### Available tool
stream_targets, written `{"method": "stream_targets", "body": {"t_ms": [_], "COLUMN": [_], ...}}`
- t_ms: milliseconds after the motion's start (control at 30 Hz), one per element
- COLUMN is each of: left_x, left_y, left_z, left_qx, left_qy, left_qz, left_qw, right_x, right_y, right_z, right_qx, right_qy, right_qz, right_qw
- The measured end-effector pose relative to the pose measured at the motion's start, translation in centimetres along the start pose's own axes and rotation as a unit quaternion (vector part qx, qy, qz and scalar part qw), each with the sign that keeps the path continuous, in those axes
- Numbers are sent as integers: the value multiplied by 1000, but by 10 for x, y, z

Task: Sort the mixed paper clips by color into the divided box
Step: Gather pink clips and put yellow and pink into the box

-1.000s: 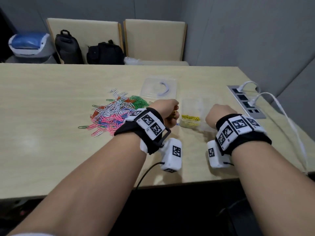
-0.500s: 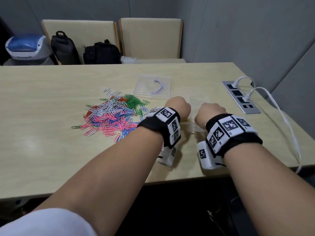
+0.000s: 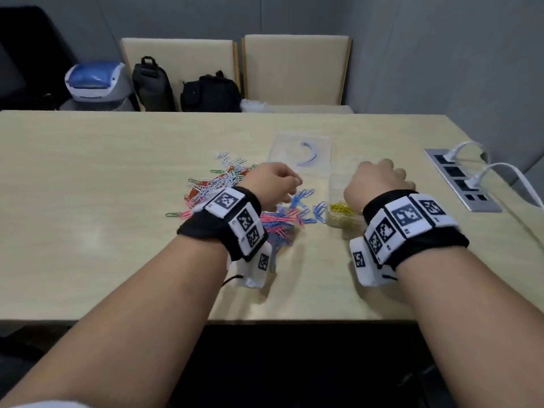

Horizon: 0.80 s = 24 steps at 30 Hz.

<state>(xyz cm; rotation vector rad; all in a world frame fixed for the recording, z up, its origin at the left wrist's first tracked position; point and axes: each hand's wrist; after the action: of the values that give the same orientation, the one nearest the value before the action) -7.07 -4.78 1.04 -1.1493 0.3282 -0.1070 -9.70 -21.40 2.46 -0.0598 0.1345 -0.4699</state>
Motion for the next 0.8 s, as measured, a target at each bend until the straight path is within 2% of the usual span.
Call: {"method": "stream_targets", "body": {"t_ms": [100,200,267,367,533,567,633,700,767,800], "left_x": [3,4,9,16,26,27,26,23,18,16], "left_y": [14,23,29,36,44,46,46,47,51,54], "left_z": [46,79,93,105,113,115,120,125,126,126], "left_qx": [167,306,388,467,545,540,503,421,270,186], "left_qy": [-78,-102,-90,-54,63,76,69,30,-3,-4], "left_qz": [10,23,45,73,55,62,63,58,81,103], "left_qw": [983,946,916,880,834,836,859,905,959,977], "right_x": [-5,-10,-12,-11,-9,-8,-4,0,-1,-4], "right_y": [39,82,106,128,144,145,145,145,148,150], "right_z": [11,13,12,11,5,3,1,0,-3,-6], "right_qx": [32,-9,-62,-116,-159,-173,-169,-149,-161,-169], "right_qy": [-21,14,41,51,85,89,83,56,62,76], "right_qz": [124,264,317,356,385,382,369,364,369,364], "right_qw": [992,964,946,926,905,903,910,918,913,913]}}
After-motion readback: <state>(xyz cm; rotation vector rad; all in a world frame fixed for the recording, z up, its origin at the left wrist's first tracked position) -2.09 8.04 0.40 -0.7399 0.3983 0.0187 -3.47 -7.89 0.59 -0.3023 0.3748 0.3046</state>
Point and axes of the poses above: each hand's wrist, its own x-axis towards the middle knuckle, its own z-axis out of the back of the hand, y = z × x, and after that the axes turned 7 degrees about -x, right-handed
